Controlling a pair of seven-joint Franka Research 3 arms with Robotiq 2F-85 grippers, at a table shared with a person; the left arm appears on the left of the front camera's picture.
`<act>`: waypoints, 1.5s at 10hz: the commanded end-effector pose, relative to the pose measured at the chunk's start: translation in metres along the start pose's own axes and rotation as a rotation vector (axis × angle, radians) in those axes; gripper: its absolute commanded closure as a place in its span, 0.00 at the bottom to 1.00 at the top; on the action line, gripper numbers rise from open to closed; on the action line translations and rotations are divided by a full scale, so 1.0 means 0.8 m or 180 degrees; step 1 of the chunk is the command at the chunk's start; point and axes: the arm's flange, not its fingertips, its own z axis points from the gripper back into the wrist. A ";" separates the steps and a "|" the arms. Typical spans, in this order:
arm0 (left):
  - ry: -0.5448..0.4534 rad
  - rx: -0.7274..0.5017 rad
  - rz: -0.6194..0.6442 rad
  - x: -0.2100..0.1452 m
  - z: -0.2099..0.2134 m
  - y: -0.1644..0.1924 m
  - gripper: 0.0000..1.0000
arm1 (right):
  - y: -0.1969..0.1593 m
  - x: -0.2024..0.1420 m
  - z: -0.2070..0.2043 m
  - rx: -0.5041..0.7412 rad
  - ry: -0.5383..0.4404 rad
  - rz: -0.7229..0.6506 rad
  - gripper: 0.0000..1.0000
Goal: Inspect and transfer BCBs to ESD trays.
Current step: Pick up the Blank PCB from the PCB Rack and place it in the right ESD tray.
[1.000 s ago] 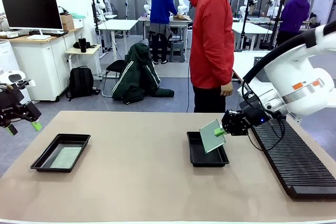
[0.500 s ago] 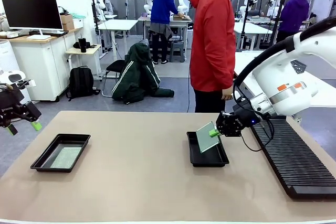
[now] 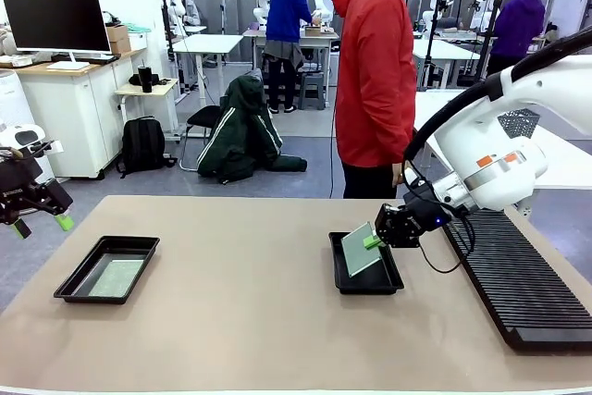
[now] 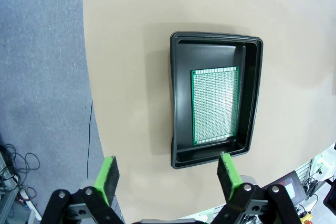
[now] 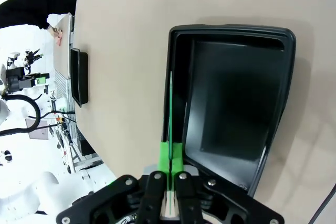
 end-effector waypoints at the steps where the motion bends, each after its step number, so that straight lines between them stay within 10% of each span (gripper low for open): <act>1: -0.0041 0.0001 -0.0010 -0.002 -0.002 0.001 0.00 | 0.000 0.006 -0.014 -0.0028 -0.0098 -0.0050 0.98; 15: -0.0041 0.0001 -0.0010 -0.002 -0.002 0.001 0.00 | -0.022 0.005 -0.030 -0.0114 0.0118 -0.0215 0.98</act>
